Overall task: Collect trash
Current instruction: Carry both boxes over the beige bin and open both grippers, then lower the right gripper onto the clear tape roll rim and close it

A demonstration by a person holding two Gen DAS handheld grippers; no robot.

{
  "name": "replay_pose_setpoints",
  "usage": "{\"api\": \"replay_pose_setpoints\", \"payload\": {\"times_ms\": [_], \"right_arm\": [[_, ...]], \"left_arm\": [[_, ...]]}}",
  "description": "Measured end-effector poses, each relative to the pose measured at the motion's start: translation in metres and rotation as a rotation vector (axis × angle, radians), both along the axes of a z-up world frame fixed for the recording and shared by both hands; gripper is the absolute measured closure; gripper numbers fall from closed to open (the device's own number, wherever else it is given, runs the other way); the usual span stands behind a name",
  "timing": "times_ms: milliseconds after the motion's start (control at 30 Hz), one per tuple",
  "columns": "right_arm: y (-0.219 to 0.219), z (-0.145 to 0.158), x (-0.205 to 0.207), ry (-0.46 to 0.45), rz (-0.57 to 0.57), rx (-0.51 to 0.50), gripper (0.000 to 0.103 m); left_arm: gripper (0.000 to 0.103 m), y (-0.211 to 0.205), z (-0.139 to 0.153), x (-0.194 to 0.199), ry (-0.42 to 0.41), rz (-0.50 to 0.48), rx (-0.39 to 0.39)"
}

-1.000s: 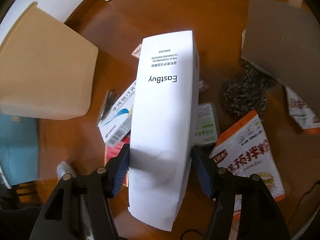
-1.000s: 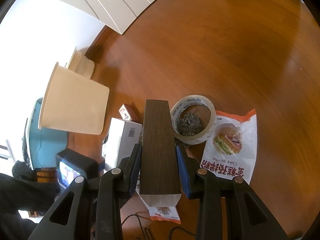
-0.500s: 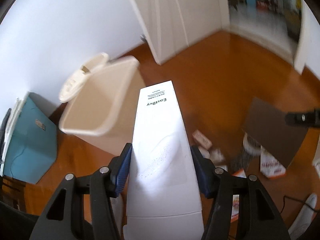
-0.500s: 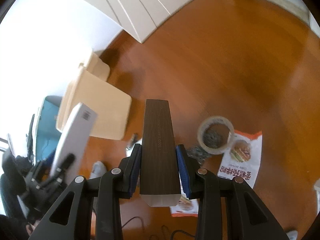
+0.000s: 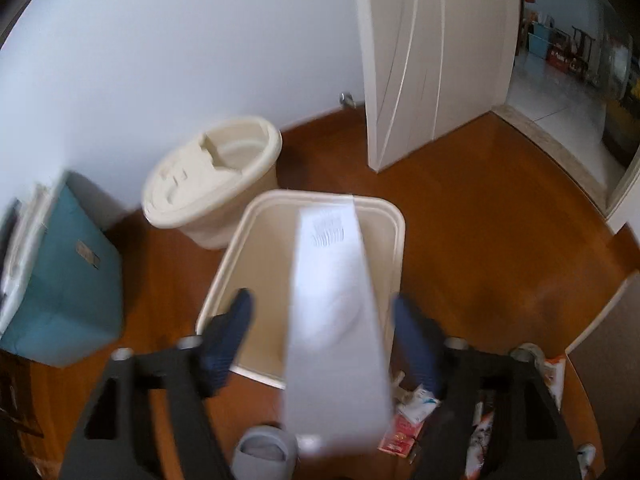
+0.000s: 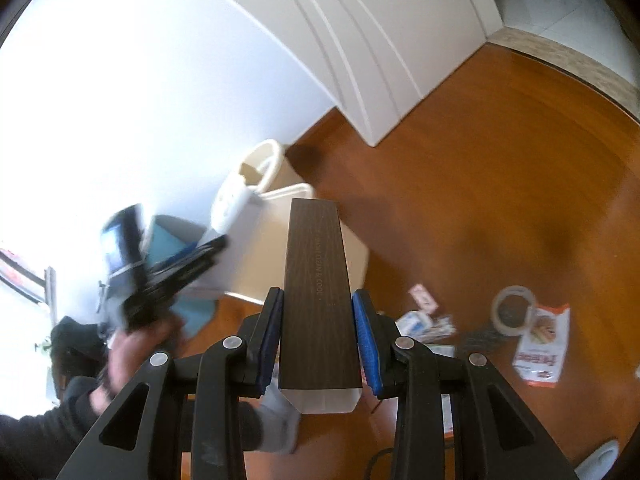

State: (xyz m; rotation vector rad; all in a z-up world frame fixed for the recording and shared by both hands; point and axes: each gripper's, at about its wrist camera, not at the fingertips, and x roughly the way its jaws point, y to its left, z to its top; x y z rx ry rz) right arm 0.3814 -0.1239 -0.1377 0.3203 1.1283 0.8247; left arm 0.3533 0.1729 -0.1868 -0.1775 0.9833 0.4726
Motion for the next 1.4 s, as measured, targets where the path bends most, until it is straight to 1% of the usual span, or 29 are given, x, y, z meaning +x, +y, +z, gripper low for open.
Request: {"api": "replay_pose_setpoints", "payload": {"times_ms": [33,133,267,300,333,400,467,533,567,600,667,700,733,800,867,933,967,1000,1033,1067,1133,1167,1200,1233,1267,1300,1333,1400], "right_arm": [[0.006,0.003,-0.003,0.001,0.002,0.006,0.066],[0.032,0.012,-0.009,-0.001,0.015,0.005,0.066],[0.071,0.022,-0.004,-0.002,0.025,0.04,0.066],[0.084,0.022,-0.001,-0.001,0.029,0.048,0.066],[0.094,0.021,0.002,0.003,0.031,0.055,0.066],[0.131,0.013,0.01,0.02,0.034,0.076,0.066],[0.163,0.001,0.018,0.042,0.025,0.075,0.066],[0.202,-0.02,0.027,0.082,0.003,0.071,0.066],[0.215,-0.025,0.029,0.089,-0.008,0.051,0.065],[0.232,-0.039,0.033,0.109,-0.039,0.024,0.063],[0.247,-0.054,0.039,0.16,-0.079,0.013,0.062],[0.255,-0.063,0.041,0.192,-0.1,0.005,0.06],[0.257,-0.068,0.044,0.21,-0.109,0.01,0.058],[0.259,-0.064,0.04,0.214,-0.118,0.005,0.057],[0.253,-0.051,0.036,0.198,-0.114,-0.008,0.057],[0.233,-0.033,0.028,0.187,-0.123,0.004,0.056],[0.218,-0.023,0.022,0.178,-0.133,0.011,0.05],[0.195,-0.013,0.012,0.17,-0.15,0.006,0.04],[0.172,-0.008,0.001,0.169,-0.176,-0.007,0.034],[0.152,-0.007,-0.01,0.176,-0.204,-0.026,0.026],[0.106,-0.011,-0.035,0.187,-0.257,-0.096,0.025],[0.091,-0.018,-0.043,0.185,-0.264,-0.125,0.025],[0.077,-0.03,-0.049,0.183,-0.268,-0.162,0.025],[0.068,-0.041,-0.053,0.189,-0.275,-0.189,0.025],[0.053,-0.065,-0.058,0.223,-0.303,-0.224,0.025],[0.042,-0.082,-0.06,0.26,-0.329,-0.227,0.025],[0.028,-0.109,-0.064,0.324,-0.368,-0.209,0.025],[0.006,-0.15,-0.066,0.415,-0.428,-0.162,0.025]], "left_arm": [[0.021,0.008,0.001,-0.002,-0.005,0.007,-0.024],[0.021,0.026,0.013,-0.019,-0.017,0.045,-0.027],[0.021,0.06,0.053,-0.057,-0.026,0.103,-0.054],[0.021,0.068,0.068,-0.073,-0.02,0.11,-0.079],[0.021,0.076,0.074,-0.086,-0.023,0.125,-0.095],[0.021,0.09,0.089,-0.114,-0.038,0.164,-0.125],[0.021,0.101,0.096,-0.134,-0.068,0.192,-0.162],[0.021,0.109,0.097,-0.142,-0.087,0.208,-0.194],[0.021,0.11,0.095,-0.142,-0.09,0.211,-0.209],[0.021,0.113,0.094,-0.14,-0.094,0.207,-0.228],[0.021,0.113,0.092,-0.138,-0.092,0.195,-0.222],[0.021,0.114,0.092,-0.137,-0.089,0.19,-0.221],[0.021,0.118,0.091,-0.135,-0.093,0.189,-0.236],[0.021,0.121,0.092,-0.135,-0.097,0.186,-0.248],[0.021,0.123,0.092,-0.133,-0.092,0.173,-0.252],[0.021,0.121,0.093,-0.135,-0.091,0.147,-0.282],[0.021,0.12,0.091,-0.135,-0.086,0.135,-0.291],[0.021,0.115,0.087,-0.132,-0.074,0.111,-0.295],[0.021,0.111,0.084,-0.131,-0.063,0.095,-0.296],[0.021,0.101,0.078,-0.129,-0.043,0.067,-0.3],[0.021,0.086,0.069,-0.127,-0.025,0.04,-0.294],[0.021,0.078,0.065,-0.126,-0.02,0.03,-0.279],[0.021,0.065,0.057,-0.125,-0.009,0.023,-0.254],[0.021,0.057,0.05,-0.124,0.001,0.021,-0.25],[0.021,0.046,0.039,-0.123,0.016,0.021,-0.252],[0.021,0.039,0.032,-0.124,0.026,0.021,-0.252],[0.021,0.03,0.022,-0.123,0.047,0.026,-0.243],[0.021,0.008,0.0,-0.116,0.084,0.023,-0.224]]}}
